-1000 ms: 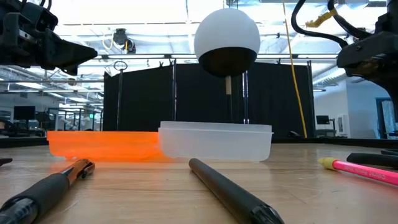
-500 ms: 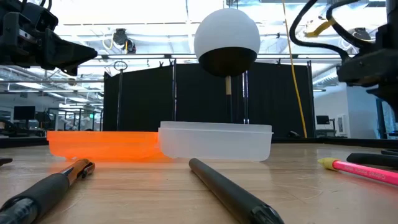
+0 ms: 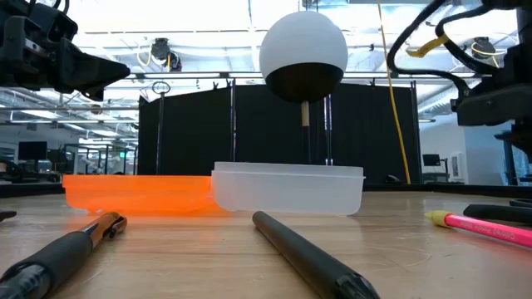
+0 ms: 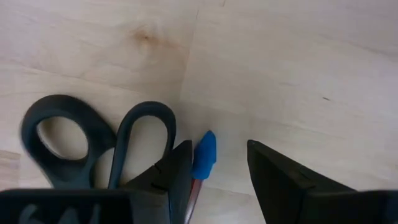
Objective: Pick & place school supplies into a supply box
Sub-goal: Put the brown pencil into the supply box
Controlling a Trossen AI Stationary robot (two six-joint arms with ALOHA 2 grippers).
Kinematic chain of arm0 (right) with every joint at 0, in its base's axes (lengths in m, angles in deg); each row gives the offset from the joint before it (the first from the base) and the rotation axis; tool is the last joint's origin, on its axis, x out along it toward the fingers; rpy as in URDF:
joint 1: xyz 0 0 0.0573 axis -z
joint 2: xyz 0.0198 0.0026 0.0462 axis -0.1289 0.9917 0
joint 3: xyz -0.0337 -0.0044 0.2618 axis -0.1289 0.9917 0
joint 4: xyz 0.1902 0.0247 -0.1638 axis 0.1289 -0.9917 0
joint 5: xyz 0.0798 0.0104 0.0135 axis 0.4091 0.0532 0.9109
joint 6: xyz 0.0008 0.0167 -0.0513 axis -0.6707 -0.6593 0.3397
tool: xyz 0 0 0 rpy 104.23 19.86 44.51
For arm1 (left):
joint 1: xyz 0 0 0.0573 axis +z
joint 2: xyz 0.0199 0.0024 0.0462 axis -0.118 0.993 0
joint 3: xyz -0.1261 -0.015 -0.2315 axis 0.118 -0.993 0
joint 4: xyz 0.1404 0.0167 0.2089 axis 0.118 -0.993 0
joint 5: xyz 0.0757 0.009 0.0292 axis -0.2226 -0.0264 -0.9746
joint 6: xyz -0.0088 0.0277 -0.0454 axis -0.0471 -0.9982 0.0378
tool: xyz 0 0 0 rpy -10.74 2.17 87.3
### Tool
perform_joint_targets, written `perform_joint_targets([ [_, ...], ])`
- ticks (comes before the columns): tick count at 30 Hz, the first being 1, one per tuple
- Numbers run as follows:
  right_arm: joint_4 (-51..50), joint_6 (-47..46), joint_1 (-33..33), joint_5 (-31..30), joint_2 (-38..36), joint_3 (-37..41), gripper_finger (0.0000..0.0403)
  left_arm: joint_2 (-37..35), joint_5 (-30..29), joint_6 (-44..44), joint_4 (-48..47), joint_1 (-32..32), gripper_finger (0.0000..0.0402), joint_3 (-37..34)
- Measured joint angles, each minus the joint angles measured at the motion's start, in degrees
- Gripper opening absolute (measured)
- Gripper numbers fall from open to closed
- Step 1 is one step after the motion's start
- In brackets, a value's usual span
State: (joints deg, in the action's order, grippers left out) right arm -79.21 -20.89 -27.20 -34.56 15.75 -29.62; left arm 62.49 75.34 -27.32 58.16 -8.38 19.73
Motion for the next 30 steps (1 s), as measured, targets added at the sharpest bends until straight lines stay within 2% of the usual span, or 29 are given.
perform_joint_targets([
  [7, -0.29, 4.0, 0.0, 0.09, 1.41, -0.24, 0.0144, 0.0, 0.4, 0.07, 0.07, 0.0, 0.0058, 0.0],
  [10, -0.34, 5.37, 0.02, 0.12, 1.45, -0.22, 0.0132, 0.0, 0.42, 0.07, 0.27, 0.0, 0.0058, 0.0],
  [21, -0.17, 7.98, 0.04, 1.39, 1.57, -0.11, 0.0016, -0.01, 0.57, 2.55, 0.51, 0.02, 0.0058, 0.0],
  [30, -1.1, 8.13, 0.11, 0.41, -2.48, 0.26, 0.0012, 0.0, 0.57, 3.93, 0.6, 0.02, 0.0058, 0.0],
])
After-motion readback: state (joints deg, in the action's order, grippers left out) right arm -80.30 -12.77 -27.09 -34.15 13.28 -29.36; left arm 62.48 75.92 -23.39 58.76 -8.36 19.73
